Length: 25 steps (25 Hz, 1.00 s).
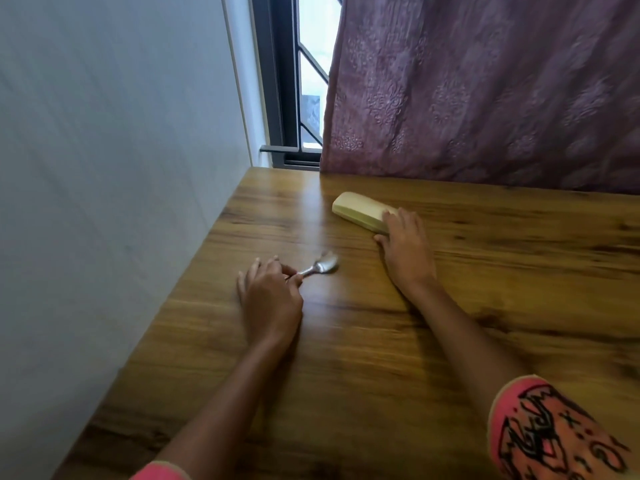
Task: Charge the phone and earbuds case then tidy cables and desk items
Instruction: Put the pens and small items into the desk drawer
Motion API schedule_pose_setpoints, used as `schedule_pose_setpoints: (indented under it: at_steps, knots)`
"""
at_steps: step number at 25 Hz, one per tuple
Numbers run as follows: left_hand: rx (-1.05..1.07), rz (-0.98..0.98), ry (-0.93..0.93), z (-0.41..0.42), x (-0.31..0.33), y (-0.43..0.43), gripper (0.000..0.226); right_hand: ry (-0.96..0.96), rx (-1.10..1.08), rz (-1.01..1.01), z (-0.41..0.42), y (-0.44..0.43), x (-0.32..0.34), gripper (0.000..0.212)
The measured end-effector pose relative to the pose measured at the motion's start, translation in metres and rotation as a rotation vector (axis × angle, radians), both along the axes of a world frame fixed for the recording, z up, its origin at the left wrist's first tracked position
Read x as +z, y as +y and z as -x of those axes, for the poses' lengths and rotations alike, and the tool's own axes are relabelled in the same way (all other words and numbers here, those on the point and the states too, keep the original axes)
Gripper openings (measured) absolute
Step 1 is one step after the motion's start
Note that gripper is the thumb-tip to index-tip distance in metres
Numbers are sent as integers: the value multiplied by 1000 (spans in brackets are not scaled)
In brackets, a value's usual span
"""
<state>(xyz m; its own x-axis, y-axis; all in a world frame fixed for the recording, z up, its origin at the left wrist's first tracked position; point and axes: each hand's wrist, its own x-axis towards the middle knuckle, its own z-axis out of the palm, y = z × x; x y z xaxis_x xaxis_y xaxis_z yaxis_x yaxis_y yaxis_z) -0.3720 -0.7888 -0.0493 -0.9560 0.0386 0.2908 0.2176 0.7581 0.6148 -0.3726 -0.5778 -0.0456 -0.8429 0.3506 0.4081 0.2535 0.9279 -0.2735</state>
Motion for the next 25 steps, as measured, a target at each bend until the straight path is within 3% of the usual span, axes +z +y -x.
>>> schedule_pose_setpoints:
  at_steps: [4, 9, 13, 18, 25]
  knots:
    - [-10, -119, 38, -14, 7, -6, 7, 70, -63, 84, -26, -12, 2, 30]
    - [8, -327, -14, -37, 13, -11, 18, 95, -179, 263, -68, -33, 4, 57]
    - [12, -450, -120, -90, 23, -29, 29, 41, -201, 201, -119, -57, 7, 51]
    - [-21, -702, -364, -175, 48, -51, 20, 18, -316, 615, -197, -102, 32, 51]
    - [-64, -656, -454, -312, 49, -103, 14, 77, -341, 832, -357, -184, 39, 70]
